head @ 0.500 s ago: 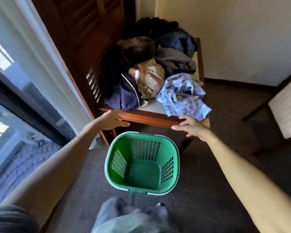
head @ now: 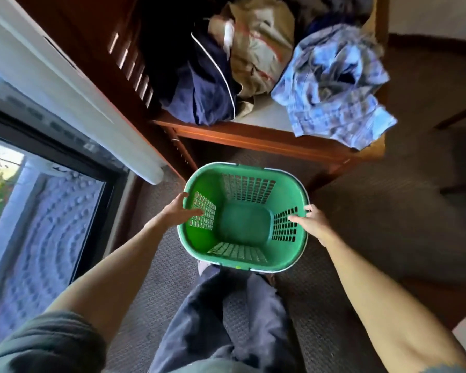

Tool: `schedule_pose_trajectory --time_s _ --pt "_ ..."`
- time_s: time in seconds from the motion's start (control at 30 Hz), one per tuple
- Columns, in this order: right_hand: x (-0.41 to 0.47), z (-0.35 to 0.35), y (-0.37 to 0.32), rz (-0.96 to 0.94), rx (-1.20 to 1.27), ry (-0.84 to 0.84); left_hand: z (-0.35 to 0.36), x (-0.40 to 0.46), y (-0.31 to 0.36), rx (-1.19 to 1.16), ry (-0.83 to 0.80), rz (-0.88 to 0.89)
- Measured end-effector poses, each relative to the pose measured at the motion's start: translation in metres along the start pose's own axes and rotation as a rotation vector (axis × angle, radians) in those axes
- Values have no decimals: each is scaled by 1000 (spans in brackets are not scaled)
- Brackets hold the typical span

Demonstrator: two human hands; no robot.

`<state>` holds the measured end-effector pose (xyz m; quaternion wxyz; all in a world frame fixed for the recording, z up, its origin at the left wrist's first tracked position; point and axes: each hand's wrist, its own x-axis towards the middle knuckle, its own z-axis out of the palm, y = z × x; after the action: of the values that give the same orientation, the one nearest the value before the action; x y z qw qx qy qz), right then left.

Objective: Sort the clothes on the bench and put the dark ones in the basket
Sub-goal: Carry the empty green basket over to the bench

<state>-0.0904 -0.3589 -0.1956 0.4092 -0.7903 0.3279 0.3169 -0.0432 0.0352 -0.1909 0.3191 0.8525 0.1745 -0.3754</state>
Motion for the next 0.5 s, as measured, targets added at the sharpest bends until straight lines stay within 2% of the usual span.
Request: schedule_pose_trajectory --time_s 0.23,0.5 --pt "47 44 40 104 165 188 38 21 -45 -30 -71 -96" --pt "104 77 101 180 274 201 38 51 -64 -34 -82 -200"
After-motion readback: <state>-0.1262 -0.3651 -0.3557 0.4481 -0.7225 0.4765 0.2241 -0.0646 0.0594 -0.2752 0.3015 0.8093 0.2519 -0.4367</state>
